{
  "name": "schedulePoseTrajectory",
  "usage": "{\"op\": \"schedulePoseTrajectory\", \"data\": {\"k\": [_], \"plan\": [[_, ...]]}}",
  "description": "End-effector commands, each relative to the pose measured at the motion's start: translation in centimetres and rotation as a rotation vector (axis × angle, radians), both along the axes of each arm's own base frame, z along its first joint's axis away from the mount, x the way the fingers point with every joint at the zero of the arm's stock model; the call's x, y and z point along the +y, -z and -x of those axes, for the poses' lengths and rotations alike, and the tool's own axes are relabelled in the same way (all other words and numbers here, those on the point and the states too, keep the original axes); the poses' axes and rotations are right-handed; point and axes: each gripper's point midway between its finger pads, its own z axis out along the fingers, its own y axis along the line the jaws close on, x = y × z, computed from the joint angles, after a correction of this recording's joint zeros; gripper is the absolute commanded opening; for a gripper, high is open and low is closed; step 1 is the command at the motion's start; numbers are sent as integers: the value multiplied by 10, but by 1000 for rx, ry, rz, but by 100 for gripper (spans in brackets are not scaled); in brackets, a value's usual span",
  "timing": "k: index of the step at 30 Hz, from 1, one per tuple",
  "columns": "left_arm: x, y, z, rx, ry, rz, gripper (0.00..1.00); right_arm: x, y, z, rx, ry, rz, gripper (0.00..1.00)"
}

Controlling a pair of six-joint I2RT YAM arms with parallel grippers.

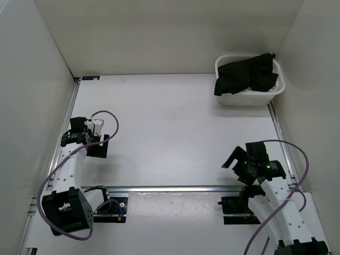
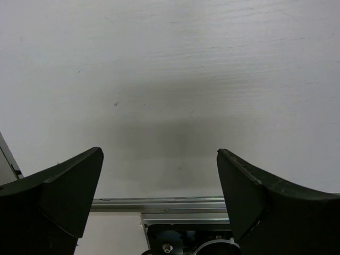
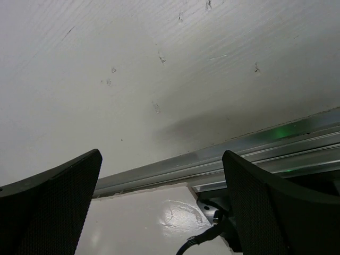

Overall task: Fold and stack the trousers
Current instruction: Grab the trousers from the pile

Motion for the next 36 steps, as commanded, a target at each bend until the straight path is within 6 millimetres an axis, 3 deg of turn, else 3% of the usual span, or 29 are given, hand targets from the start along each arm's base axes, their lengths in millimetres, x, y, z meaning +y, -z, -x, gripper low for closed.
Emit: {"op": "schedulePoseTrajectory", "data": {"k": [1, 2, 3, 5, 6, 7, 8, 9, 10, 11, 12, 14, 15, 16, 17, 18, 19, 20, 22, 23, 25, 26, 27, 28, 30, 34, 36], "plan": [[1, -6, -6, -34, 8, -12, 100, -8, -16, -15, -53, -17, 64, 99], [1, -4, -5, -25, 8, -10, 100, -11, -27, -25, -90, -22, 88, 99], [1, -4, -5, -25, 8, -10, 100, -16, -56, -46, -163, -18, 125, 99], [1, -19, -20, -64, 17, -2, 100, -17, -98, -80, -294, -91, 182, 99], [2, -26, -27, -81, 17, -6, 100, -19, -110, -98, -293, -109, 219, 99], [2, -33, -34, -99, 22, 0, 100, -22, -163, -124, -411, -113, 261, 99], [5, -50, -50, -132, 22, -7, 100, -40, -187, -142, -443, -49, 355, 99], [7, -58, -59, -149, 22, -11, 100, -48, -191, -170, -404, -43, 411, 99], [9, -65, -67, -162, 23, -14, 100, -52, -211, -191, -436, -36, 439, 99], [15, -85, -82, -207, 15, -38, 100, -64, -267, -216, -548, -6, 469, 99], [17, -85, -90, -195, 15, -35, 100, -58, -258, -254, -507, -50, 437, 99], [21, -95, -104, -209, 11, -59, 100, -73, -281, -294, -534, -27, 409, 99], [23, -103, -115, -226, 1, -56, 100, -78, -294, -330, -551, -8, 383, 99], [26, -109, -120, -238, -5, -67, 100, -84, -299, -348, -566, 4, 361, 99], [25, -113, -124, -250, -26, -56, 100, -97, -299, -364, -572, 33, 323, 99], [24, -127, -133, -286, -17, -50, 100, -107, -284, -396, -571, 51, 302, 99], [23, -130, -137, -295, -21, -34, 100, -116, -272, -409, -566, 73, 277, 99], [21, -134, -139, -309, -14, -27, 100, -138, -243, -422, -526, 116, 254, 99], [19, -134, -142, -309, -6, -15, 100, -154, -223, -447, -584, 165, 166, 99], [19, -128, -142, -291, -6, -11, 100, -156, -186, -456, -536, 168, 126, 99], [18, -112, -138, -249, -7, -3, 100, -156, -174, -477, -572, 142, 75, 99], [18, -108, -136, -240, -7, -1, 100, -155, -143, -493, -544, 125, 48, 99], [17, -102, -135, -223, -15, 7, 100, -143, -167, -506, -621, 61, -7, 99], [17, -102, -135, -222, -16, 7, 100, -137, -167, -513, -640, 40, -49, 99], [19, -102, -135, -221, -21, -2, 100, -131, -160, -523, -665, 16, -99, 99], [27, -100, -137, -208, -34, -41, 100, -123, -130, -512, -610, 2, -52, 99], [28, -101, -139, -208, -34, -41, 100, -120, -130, -510, -597, -9, -22, 99]]}}
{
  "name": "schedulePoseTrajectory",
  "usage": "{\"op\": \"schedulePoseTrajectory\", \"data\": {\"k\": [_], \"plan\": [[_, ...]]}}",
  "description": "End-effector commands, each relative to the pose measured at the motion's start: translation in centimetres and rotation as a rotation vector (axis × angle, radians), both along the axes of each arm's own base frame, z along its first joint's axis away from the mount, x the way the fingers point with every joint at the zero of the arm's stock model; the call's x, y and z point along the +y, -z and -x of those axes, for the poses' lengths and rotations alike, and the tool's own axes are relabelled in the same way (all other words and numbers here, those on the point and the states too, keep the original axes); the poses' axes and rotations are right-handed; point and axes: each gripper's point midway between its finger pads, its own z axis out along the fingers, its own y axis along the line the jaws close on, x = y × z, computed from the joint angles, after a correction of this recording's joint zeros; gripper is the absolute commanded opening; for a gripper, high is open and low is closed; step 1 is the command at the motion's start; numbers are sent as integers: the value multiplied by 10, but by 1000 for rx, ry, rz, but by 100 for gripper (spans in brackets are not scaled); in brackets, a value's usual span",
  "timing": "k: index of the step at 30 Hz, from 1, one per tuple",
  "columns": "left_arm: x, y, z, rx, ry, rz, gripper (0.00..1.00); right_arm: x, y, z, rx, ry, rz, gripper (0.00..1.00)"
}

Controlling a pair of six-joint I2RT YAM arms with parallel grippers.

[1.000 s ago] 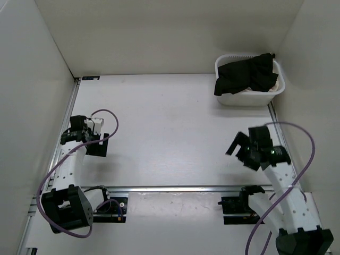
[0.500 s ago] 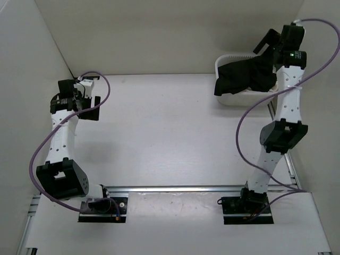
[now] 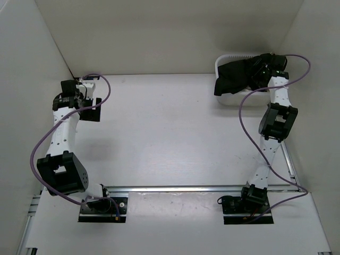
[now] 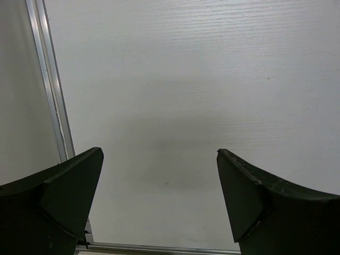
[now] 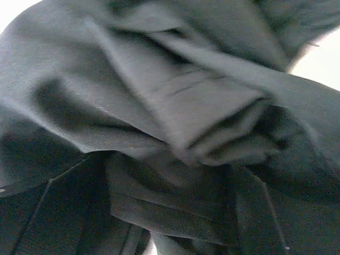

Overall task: Fold and stack the trousers
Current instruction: Grab the trousers from the pile

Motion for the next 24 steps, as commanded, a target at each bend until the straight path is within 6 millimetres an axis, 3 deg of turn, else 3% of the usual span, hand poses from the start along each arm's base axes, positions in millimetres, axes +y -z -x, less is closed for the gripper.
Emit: {"op": "schedulePoseTrajectory", "data": {"k": [1, 5, 6, 8, 9, 12, 14, 15, 17, 19, 21, 22, 24], "plan": [[1, -9, -3, -25, -5, -13, 100, 26, -60, -9, -146, -97, 44, 96], [2, -9, -6, -25, -5, -13, 100, 23, -61, -6, -117, -69, 86, 56], [0, -6, -7, -17, 0, -4, 100, 24, -58, -3, -109, -69, 84, 30], [0, -6, -7, -17, 0, -4, 100, 26, -80, 1, -142, -66, 131, 13], [0, -6, -7, -17, 0, -4, 100, 28, -92, 8, -140, -54, 170, 0], [-1, -6, -7, -18, 6, 3, 100, 47, -123, 15, -188, -98, 274, 0], [-1, -6, -7, -18, 6, 3, 100, 50, -163, 27, -243, -81, 360, 0], [-1, -6, -7, -18, 6, 3, 100, 61, -195, 37, -298, -78, 386, 0], [-2, -9, -6, -27, 6, 1, 100, 66, -225, 47, -351, -59, 421, 0], [-2, -9, -6, -28, 6, 1, 100, 70, -279, 63, -455, -27, 438, 0], [-2, -13, -5, -38, 6, -1, 100, 80, -316, 77, -525, -22, 442, 0], [-2, -13, -5, -38, 6, -1, 100, 80, -351, 93, -596, -6, 444, 0], [-4, -18, -5, -53, 11, 3, 100, 106, -393, 120, -709, -60, 440, 0]]}}
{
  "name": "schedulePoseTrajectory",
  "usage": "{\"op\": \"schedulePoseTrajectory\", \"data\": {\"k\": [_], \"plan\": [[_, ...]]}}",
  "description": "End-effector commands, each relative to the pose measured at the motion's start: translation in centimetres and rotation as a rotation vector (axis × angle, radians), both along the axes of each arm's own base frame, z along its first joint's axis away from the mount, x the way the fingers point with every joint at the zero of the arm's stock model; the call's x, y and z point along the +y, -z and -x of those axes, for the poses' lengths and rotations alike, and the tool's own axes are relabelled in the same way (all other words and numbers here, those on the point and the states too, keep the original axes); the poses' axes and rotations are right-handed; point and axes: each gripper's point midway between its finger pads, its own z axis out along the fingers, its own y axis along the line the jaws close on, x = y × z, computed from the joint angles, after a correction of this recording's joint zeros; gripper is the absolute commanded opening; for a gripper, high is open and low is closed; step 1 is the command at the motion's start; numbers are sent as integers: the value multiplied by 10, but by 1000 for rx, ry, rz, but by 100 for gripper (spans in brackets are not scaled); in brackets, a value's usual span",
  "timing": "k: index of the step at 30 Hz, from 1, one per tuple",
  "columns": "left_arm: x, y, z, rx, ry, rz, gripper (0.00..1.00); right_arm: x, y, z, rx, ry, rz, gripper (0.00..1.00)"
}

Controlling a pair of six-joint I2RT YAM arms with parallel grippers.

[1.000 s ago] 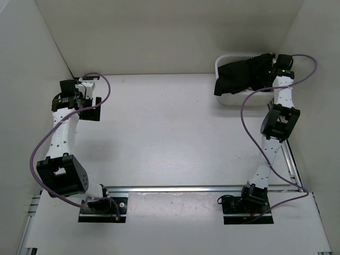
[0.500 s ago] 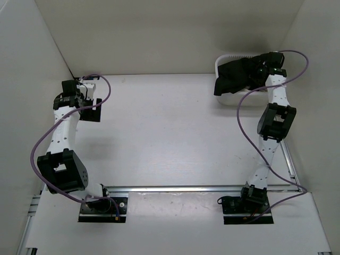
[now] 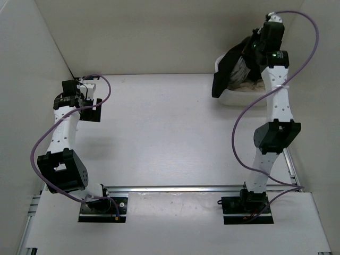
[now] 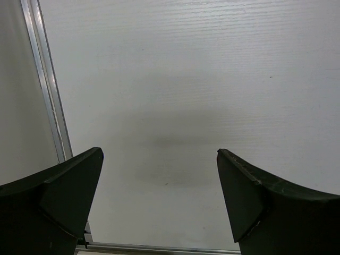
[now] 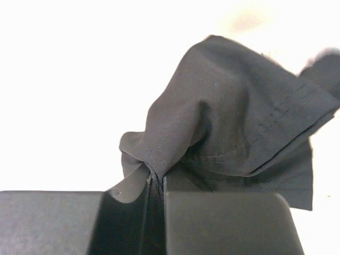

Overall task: Fold and stack the trousers
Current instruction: Grab the trousers from the pile

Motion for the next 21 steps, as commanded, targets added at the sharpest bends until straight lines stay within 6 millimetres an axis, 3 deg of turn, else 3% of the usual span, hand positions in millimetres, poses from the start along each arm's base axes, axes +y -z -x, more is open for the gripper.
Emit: {"op": "schedulePoseTrajectory", "data": {"k": [1, 2, 4, 5, 7, 9, 10, 11, 15, 16, 18, 20, 21], "plan": [[-5, -29, -2, -86, 13, -1, 100, 0, -128, 54, -309, 17, 71, 0], [-5, -25, 0, -75, 13, 1, 100, -1, -132, 58, -318, 41, 87, 0], [-7, -28, 0, -87, 19, 6, 100, -18, -119, 55, -277, 136, 105, 0], [-7, -32, 1, -98, 19, 4, 100, -39, -103, 45, -244, 185, 116, 0], [-11, -32, 0, -101, 32, 21, 100, -72, -45, 13, -132, 245, 119, 0], [-13, -32, 0, -103, 41, 33, 100, -92, -14, -5, -79, 290, 81, 0], [-15, -36, -2, -115, 48, 39, 100, -99, -15, -13, -92, 291, 33, 0], [-15, -36, -2, -116, 41, 44, 100, -98, 6, -28, -59, 277, 30, 0], [-15, -40, -4, -127, 41, 42, 100, -86, 30, -53, -47, 200, 10, 0], [-15, -40, -4, -127, 41, 42, 100, -79, 30, -54, -47, 191, 1, 0], [-15, -40, -4, -127, 41, 42, 100, -74, 60, -55, 26, 182, 2, 4], [-15, -37, -3, -118, 41, 44, 100, -64, 76, -51, 73, 124, -6, 8], [-15, -33, -1, -107, 41, 46, 100, -57, 83, -45, 105, 89, -19, 17]]}}
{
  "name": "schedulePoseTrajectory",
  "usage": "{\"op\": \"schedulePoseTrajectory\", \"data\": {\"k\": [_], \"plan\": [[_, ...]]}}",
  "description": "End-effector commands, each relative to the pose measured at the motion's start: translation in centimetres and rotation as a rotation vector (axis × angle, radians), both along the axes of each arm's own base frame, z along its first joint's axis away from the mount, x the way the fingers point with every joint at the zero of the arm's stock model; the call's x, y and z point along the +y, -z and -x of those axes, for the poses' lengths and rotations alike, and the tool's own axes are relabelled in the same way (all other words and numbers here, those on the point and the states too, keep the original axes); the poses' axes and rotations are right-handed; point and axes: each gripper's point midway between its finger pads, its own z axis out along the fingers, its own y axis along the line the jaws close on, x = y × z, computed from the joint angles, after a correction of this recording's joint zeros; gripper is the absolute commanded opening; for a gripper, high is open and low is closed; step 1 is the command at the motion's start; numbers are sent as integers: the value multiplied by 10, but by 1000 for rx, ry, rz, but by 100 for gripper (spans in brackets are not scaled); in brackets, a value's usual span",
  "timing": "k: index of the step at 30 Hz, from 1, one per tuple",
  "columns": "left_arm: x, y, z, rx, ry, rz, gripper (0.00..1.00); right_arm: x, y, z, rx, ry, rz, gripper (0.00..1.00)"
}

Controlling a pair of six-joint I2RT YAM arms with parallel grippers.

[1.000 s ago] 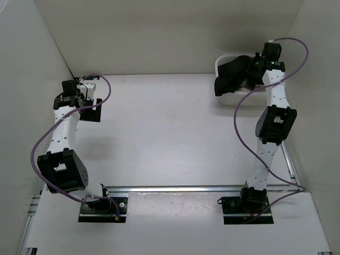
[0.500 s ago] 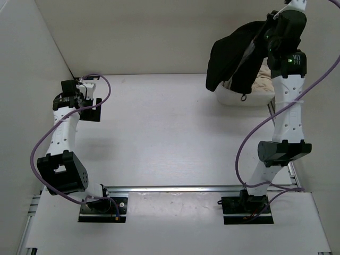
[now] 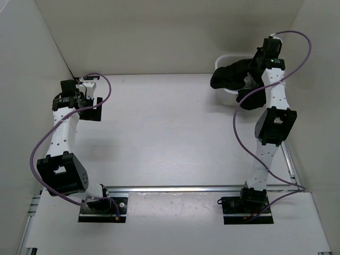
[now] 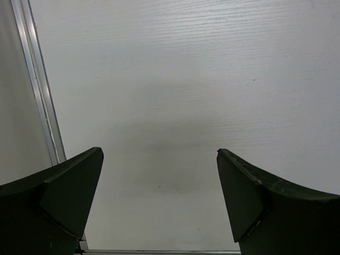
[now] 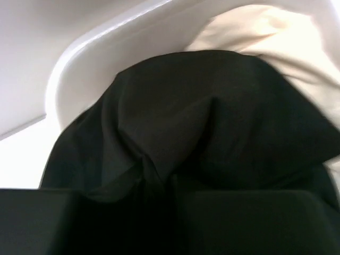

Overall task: Fold and stack the trousers
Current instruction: Grab the trousers from the pile

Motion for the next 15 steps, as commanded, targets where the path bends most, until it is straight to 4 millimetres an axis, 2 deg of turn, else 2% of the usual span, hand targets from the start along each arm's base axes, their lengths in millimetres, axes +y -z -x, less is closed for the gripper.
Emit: {"op": "schedulePoseTrajectory", "data": {"k": [1, 3, 4, 5, 7, 8, 9, 10, 11, 13, 14, 15], "plan": [[-6, -22, 0, -69, 11, 11, 100, 42, -53, 14, -101, -158, -49, 26], [-5, -22, 0, -67, 5, 4, 100, 59, -44, 27, -55, -282, -52, 54], [-5, -22, 0, -67, 5, 4, 100, 62, -37, 39, -7, -288, -37, 74], [-5, -22, 0, -67, 5, 4, 100, 57, -28, 46, 32, -270, -21, 78], [-4, -19, -1, -58, 5, 6, 100, 45, -36, 59, 40, -205, 20, 85], [-4, -19, -1, -58, 5, 6, 100, 36, -39, 64, 40, -163, 19, 85], [-5, -13, 0, -40, 5, 10, 100, 32, -34, 71, 58, -116, 6, 85], [-5, -13, 0, -40, 5, 10, 100, 20, -49, 82, 32, -62, 10, 88], [-3, -13, 0, -39, -1, 3, 100, 16, -50, 89, 34, -24, 8, 88], [-2, -9, 2, -28, -6, -3, 100, -5, -47, 113, 55, 108, -9, 88], [-2, -6, 4, -19, -6, -1, 100, -10, -41, 129, 72, 146, -28, 88], [-1, -6, 4, -18, -12, -8, 100, -9, -36, 137, 86, 147, -29, 88]]}}
